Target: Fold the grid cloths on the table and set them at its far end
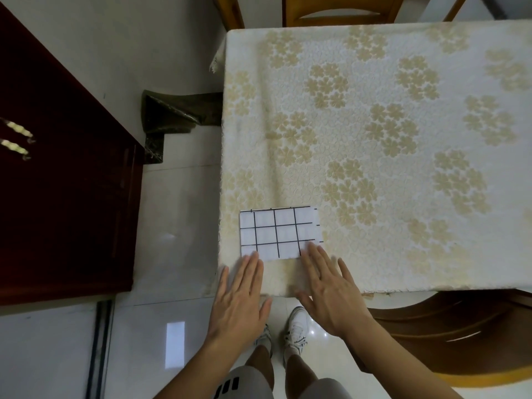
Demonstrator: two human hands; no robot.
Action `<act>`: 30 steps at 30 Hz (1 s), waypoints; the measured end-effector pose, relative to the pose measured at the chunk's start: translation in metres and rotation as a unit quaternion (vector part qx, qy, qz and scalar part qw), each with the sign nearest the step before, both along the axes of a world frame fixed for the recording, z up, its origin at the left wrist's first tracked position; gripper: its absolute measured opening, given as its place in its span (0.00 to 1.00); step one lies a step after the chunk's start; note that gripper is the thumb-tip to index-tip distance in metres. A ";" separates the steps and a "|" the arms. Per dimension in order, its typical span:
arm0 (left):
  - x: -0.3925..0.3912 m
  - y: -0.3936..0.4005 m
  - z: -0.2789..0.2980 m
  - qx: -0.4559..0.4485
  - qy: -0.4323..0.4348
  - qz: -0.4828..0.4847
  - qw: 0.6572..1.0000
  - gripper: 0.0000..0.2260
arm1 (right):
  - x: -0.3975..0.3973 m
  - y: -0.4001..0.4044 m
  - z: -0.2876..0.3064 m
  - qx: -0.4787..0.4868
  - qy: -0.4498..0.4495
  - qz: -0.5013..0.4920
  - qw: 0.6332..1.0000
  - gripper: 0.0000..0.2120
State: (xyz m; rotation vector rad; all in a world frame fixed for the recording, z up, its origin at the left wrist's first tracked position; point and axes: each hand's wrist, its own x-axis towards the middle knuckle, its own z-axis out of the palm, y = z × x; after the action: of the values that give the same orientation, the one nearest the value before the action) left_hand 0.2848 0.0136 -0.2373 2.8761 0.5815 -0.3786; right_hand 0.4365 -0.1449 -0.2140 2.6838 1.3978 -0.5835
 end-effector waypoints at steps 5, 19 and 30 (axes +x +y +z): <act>-0.003 -0.005 -0.009 0.000 0.020 0.016 1.000 0.35 | -0.006 0.000 -0.010 -0.042 0.022 -0.017 0.999 0.37; 0.007 0.002 -0.011 0.008 0.008 0.026 1.000 0.33 | 0.008 0.011 -0.006 -0.066 0.062 0.013 0.996 0.37; 0.014 0.005 -0.009 0.001 0.015 0.040 0.999 0.33 | 0.012 0.010 -0.011 -0.016 0.068 -0.019 0.997 0.35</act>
State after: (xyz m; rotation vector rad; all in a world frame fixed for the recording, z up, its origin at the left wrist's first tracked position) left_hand 0.2989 0.0182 -0.2467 2.8427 0.6992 -0.4106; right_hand 0.4481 -0.1350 -0.2250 2.6969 1.3579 -0.7971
